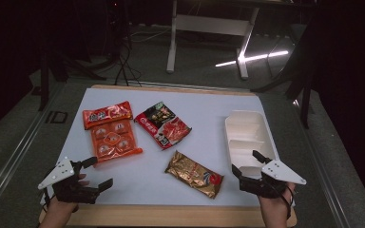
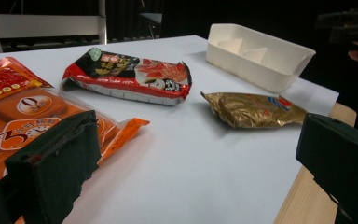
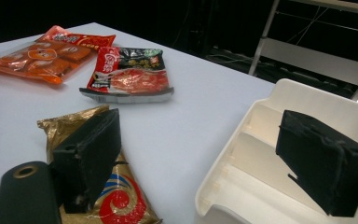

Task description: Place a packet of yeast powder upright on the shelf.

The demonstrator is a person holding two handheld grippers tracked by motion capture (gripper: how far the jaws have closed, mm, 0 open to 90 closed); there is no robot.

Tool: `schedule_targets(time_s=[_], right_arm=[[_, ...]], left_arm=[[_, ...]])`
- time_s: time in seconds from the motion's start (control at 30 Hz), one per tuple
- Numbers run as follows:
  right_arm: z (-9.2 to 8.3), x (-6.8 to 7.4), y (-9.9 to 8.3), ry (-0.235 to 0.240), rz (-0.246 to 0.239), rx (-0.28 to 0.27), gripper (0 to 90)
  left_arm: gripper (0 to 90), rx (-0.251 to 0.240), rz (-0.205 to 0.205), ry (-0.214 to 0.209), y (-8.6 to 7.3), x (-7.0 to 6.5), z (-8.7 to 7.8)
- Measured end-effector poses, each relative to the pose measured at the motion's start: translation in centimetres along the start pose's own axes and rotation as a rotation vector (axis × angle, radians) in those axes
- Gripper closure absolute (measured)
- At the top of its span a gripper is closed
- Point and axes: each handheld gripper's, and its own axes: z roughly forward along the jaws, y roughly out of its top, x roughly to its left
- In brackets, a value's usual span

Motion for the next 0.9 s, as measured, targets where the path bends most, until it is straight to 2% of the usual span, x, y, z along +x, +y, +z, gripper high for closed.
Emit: schedule_targets(time_s=[0.2, 0.3, 0.4, 0.5, 0.57, 0.9], right_arm=[[0.3, -0.1, -0.1, -0.001, -0.01, 0.035, 14.8], [0.4, -0.1, -0.2, 0.005, -0.01, 0.043, 16.5], [0.6, -0.1, -0.3, 0.019, -0.006, 0.047, 16.5], [1.0, -0.1, -0.4, 0.047, -0.01, 0.079, 16.4], [1.0, -0.1, -0.3, 0.052, -0.014, 0.088, 12.8], [0.8, 0.8, 1.1, 0.058, -0.007, 0.154, 12.5]], left_arm=[[0.2, 0.013, 0.019, -0.009, 0.0, -0.2, 0.4], [0.2, 0.012, 0.013, -0.014, 0.1, -0.3, 0.5], [0.2, 0.007, 0.01, -0.018, 0.1, -0.3, 0.5], [0.2, 0.006, 0.009, -0.018, 0.1, -0.3, 0.6], [0.2, 0.011, 0.009, -0.019, 0.1, -0.3, 0.7], [0.2, 0.013, 0.0, -0.037, 0.0, -0.4, 0.8]])
